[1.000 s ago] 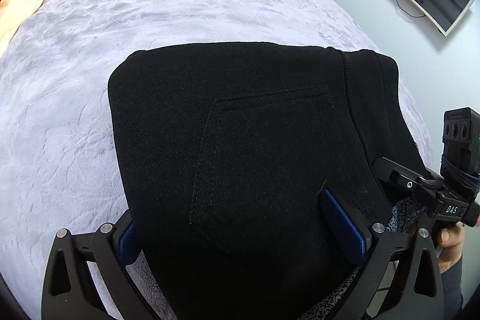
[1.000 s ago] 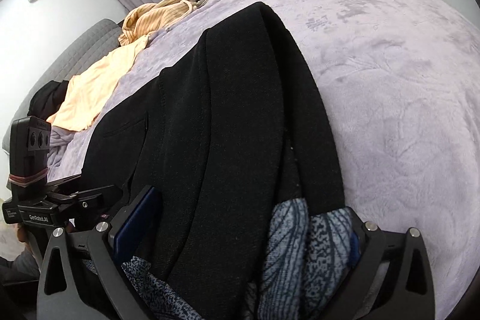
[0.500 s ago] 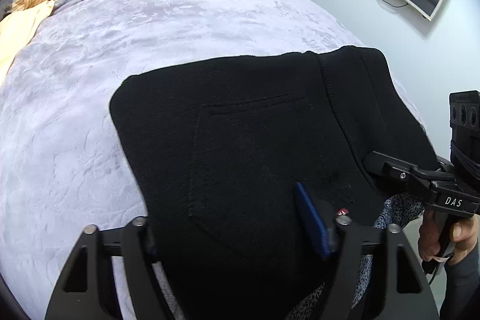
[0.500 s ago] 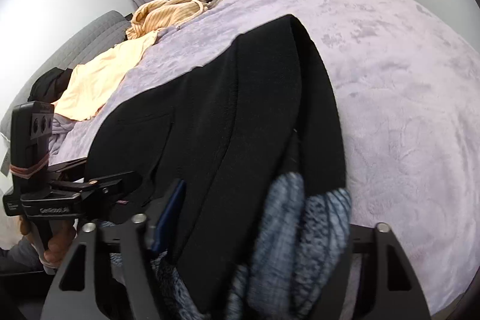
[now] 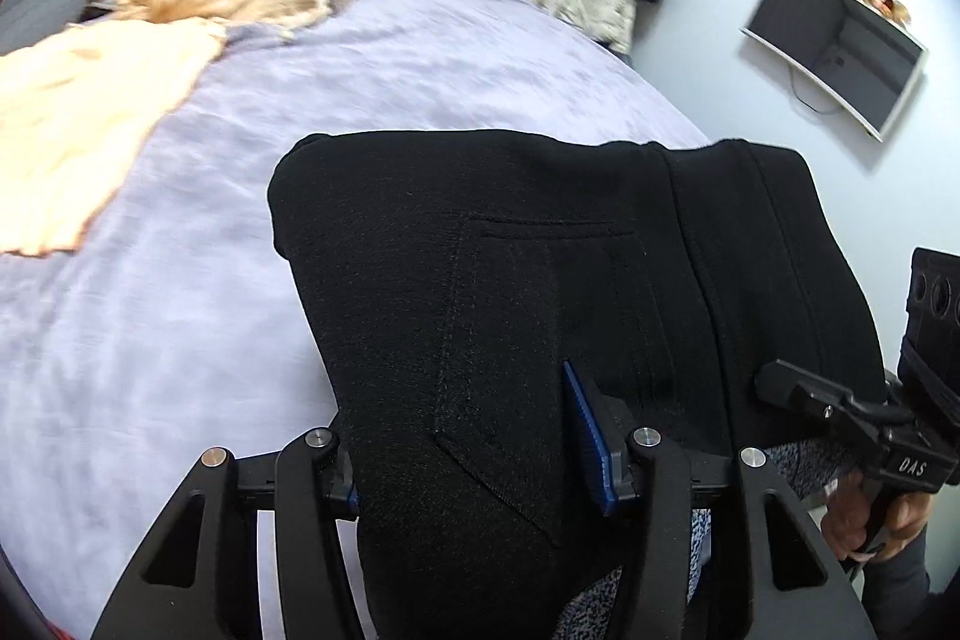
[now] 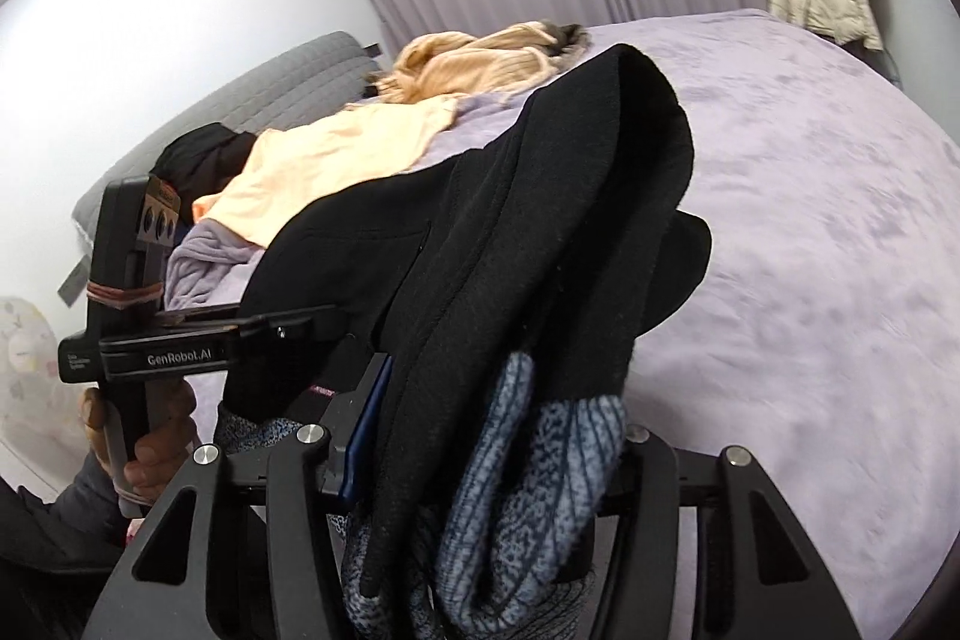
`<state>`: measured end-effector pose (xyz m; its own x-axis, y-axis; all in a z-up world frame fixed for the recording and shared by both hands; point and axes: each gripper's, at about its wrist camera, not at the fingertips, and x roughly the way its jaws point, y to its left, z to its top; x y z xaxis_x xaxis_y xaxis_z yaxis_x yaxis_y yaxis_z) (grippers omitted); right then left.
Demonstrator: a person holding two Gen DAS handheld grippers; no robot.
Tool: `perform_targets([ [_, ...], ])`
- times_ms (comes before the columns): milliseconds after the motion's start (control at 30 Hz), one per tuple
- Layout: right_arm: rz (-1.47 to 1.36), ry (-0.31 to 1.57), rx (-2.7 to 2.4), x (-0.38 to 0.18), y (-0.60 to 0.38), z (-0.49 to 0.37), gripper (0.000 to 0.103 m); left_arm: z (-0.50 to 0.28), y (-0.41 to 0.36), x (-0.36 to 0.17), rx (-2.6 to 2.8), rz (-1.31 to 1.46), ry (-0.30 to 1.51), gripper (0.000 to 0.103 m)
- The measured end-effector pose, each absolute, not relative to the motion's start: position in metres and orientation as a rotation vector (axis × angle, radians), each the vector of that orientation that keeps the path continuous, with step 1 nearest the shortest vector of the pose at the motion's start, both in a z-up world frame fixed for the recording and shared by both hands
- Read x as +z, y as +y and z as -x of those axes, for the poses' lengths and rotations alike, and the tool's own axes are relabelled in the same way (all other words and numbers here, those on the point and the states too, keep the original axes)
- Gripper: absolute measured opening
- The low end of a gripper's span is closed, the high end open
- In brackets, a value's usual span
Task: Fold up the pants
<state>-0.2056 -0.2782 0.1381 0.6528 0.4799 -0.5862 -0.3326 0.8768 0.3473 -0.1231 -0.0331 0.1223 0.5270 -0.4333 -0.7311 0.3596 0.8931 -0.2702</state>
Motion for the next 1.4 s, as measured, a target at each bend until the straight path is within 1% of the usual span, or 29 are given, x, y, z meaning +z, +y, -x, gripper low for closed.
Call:
perform_targets([
  [133, -0.21, 0.743, 0.517, 0.135, -0.236, 0.175, 0.057, 0.106, 0.011, 0.117, -0.383, 0.117, 0.924, 0.054],
  [300, -0.182, 0.825, 0.52, 0.109, -0.2, 0.14, 0.057, 0.07, 0.042, 0.083, -0.315, 0.143, 1.03, 0.054],
  [367, -0.184, 0.873, 0.492, 0.09, -0.196, 0.126, 0.057, 0.053, 0.044, 0.063, -0.307, 0.152, 1.085, 0.057],
  [400, -0.189, 0.9, 0.471, 0.081, -0.197, 0.119, 0.059, 0.048, 0.046, 0.054, -0.3, 0.157, 1.106, 0.067],
  [433, -0.191, 0.92, 0.453, 0.073, -0.199, 0.116, 0.064, 0.044, 0.048, 0.045, -0.282, 0.156, 1.116, 0.077],
  [467, -0.205, 0.941, 0.438, 0.068, -0.202, 0.112, 0.072, 0.041, 0.052, 0.041, -0.265, 0.153, 1.111, 0.081],
  [500, -0.23, 0.956, 0.426, 0.064, -0.209, 0.112, 0.074, 0.042, 0.056, 0.04, -0.256, 0.15, 1.105, 0.092],
  [533, -0.263, 0.966, 0.419, 0.064, -0.219, 0.113, 0.076, 0.042, 0.06, 0.041, -0.258, 0.152, 1.107, 0.095],
  [600, -0.281, 0.944, 0.391, 0.072, -0.227, 0.12, 0.077, 0.046, 0.075, 0.049, -0.267, 0.166, 1.109, 0.095],
  [667, -0.222, 0.874, 0.309, 0.091, -0.232, 0.135, 0.077, 0.056, 0.086, 0.065, -0.225, 0.167, 1.055, 0.095],
  [767, -0.031, 0.758, 0.32, 0.124, -0.214, 0.166, 0.078, 0.08, 0.102, 0.089, -0.233, 0.199, 0.964, 0.095],
  [833, 0.115, 0.706, 0.404, 0.135, -0.19, 0.191, 0.08, 0.096, 0.095, 0.097, -0.289, 0.169, 0.928, 0.095],
  [900, 0.225, 0.7, 0.497, 0.129, -0.167, 0.207, 0.08, 0.107, 0.081, 0.095, -0.338, 0.121, 0.901, 0.095],
  [967, 0.276, 0.757, 0.49, 0.111, -0.159, 0.206, 0.08, 0.111, 0.06, 0.08, -0.35, 0.102, 0.944, 0.095],
  [1000, 0.274, 0.803, 0.462, 0.098, -0.161, 0.2, 0.08, 0.106, 0.031, 0.072, -0.323, 0.092, 0.992, 0.095],
  [1033, 0.262, 0.838, 0.443, 0.089, -0.169, 0.197, 0.08, 0.104, 0.019, 0.065, -0.276, 0.051, 1.036, 0.095],
  [1067, 0.237, 0.875, 0.426, 0.079, -0.175, 0.192, 0.08, 0.097, 0.014, 0.057, -0.253, 0.015, 1.082, 0.098],
  [1100, 0.197, 0.895, 0.423, 0.073, -0.18, 0.19, 0.08, 0.101, 0.012, 0.054, -0.26, 0.035, 1.103, 0.103],
  [1200, 0.156, 0.902, 0.44, 0.076, -0.184, 0.19, 0.08, 0.1, 0.024, 0.048, -0.275, 0.156, 1.142, 0.103],
  [1300, 0.115, 0.848, 0.489, 0.102, -0.194, 0.19, 0.081, 0.104, 0.029, 0.075, -0.232, 0.088, 1.024, 0.103],
  [1400, 0.075, 0.765, 0.486, 0.126, -0.196, 0.163, 0.082, 0.09, 0.031, 0.11, -0.174, 0.037, 0.913, 0.103],
])
